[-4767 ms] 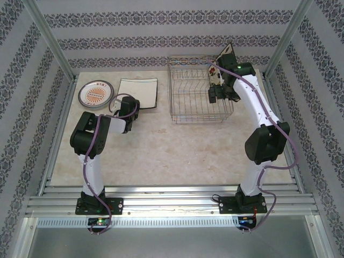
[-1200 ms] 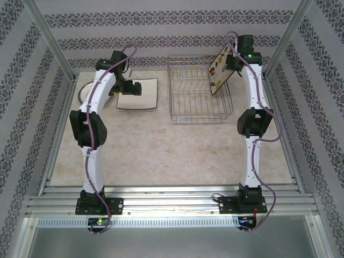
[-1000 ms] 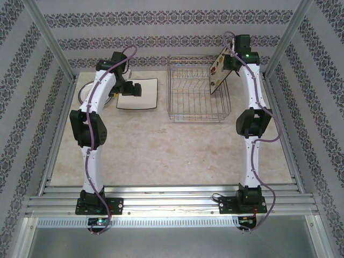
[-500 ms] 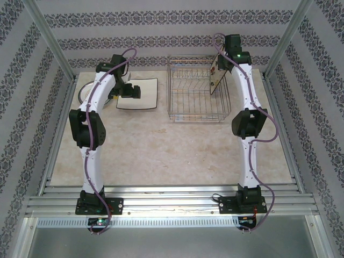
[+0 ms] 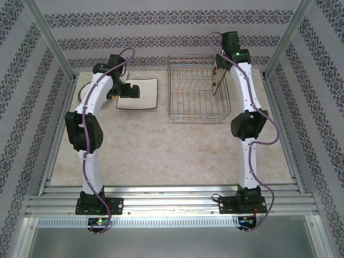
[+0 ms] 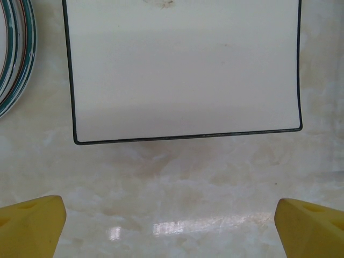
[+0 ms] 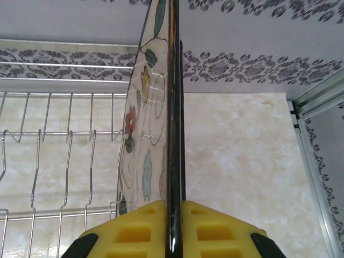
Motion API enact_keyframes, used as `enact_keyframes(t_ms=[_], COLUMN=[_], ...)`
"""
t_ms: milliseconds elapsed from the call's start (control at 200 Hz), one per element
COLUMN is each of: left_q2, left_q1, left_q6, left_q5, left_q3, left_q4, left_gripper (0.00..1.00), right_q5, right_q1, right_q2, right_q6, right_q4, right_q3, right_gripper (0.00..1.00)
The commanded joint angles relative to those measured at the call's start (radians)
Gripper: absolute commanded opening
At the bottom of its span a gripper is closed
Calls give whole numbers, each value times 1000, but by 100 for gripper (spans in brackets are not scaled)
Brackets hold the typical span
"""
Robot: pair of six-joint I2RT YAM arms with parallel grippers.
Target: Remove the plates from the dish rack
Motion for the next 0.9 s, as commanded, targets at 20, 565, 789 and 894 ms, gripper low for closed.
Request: enact_keyframes(t_ms=[20, 565, 789, 894], left_q2=[-51, -69, -70, -65], left_q1=[10, 11, 10, 10], left_q6=[-12, -24, -30, -29], left_q5=[8, -4, -5, -9], left_q3=[-27, -52, -51, -46], left_q4=[32, 37, 46, 42], left_gripper=[100, 100, 100, 100], right_q5=[84, -127, -540, -724], right_q1=[13, 57, 22, -11], right_q2=[-160, -324, -559, -678], right_q6=[-36, 69, 295, 434], right_q4=[144, 93, 390, 633], right_q3=[34, -46, -526, -808], right_gripper=[0, 0, 0, 0])
